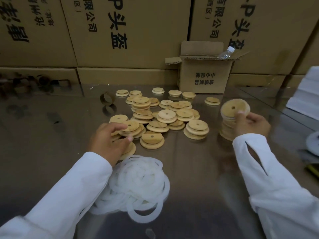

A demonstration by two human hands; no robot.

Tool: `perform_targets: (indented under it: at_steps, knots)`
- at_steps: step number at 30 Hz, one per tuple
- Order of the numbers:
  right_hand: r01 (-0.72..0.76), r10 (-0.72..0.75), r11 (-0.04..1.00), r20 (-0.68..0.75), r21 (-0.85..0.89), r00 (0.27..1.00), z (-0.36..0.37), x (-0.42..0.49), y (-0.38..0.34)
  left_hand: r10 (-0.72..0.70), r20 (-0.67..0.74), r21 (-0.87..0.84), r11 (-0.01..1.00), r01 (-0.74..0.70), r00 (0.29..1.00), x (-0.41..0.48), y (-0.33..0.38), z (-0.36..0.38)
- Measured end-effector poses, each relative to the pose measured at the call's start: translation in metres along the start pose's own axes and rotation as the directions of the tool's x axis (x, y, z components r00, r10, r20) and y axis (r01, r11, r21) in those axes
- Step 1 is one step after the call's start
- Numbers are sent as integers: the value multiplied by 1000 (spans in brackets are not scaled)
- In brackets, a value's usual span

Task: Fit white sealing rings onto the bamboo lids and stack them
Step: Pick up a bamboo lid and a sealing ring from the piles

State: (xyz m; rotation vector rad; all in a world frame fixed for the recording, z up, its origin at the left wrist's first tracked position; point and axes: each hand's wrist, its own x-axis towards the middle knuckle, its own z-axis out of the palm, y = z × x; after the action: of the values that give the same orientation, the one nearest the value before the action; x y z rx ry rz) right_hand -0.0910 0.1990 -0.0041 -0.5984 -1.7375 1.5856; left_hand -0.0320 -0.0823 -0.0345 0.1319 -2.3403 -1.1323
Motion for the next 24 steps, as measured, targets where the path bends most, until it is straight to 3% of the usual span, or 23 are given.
perform_targets:
  at_steps: [4,11,14,16,18,20,22,24]
  knots:
    - [-118,114,987,-46,-108,992,-8,17,11,-21,75,72,997,16,997,1,-4,1]
    - [-269,282,926,12,-263,959,-14,29,15,-39,145,132,991,20,989,2,-8,2]
    - [-166,158,970,-58,-177,986,-13,22,12,-51,166,141,990,27,985,3,-10,3]
    - [98,-105,990,-59,-100,993,-8,5,5,-49,172,138,990,25,984,4,-10,3]
    - [411,-397,903,122,-126,910,4,-24,1,-48,177,129,991,25,983,4,-11,3]
    - [634,-530,763,440,-124,725,20,-57,4,-51,176,122,992,30,983,4,-13,4]
    - [740,-503,664,666,-110,551,36,-84,13,-50,180,112,993,30,982,4,-14,4]
    - [754,-404,640,772,-144,490,48,-99,22,-41,180,97,995,23,983,4,-14,5]
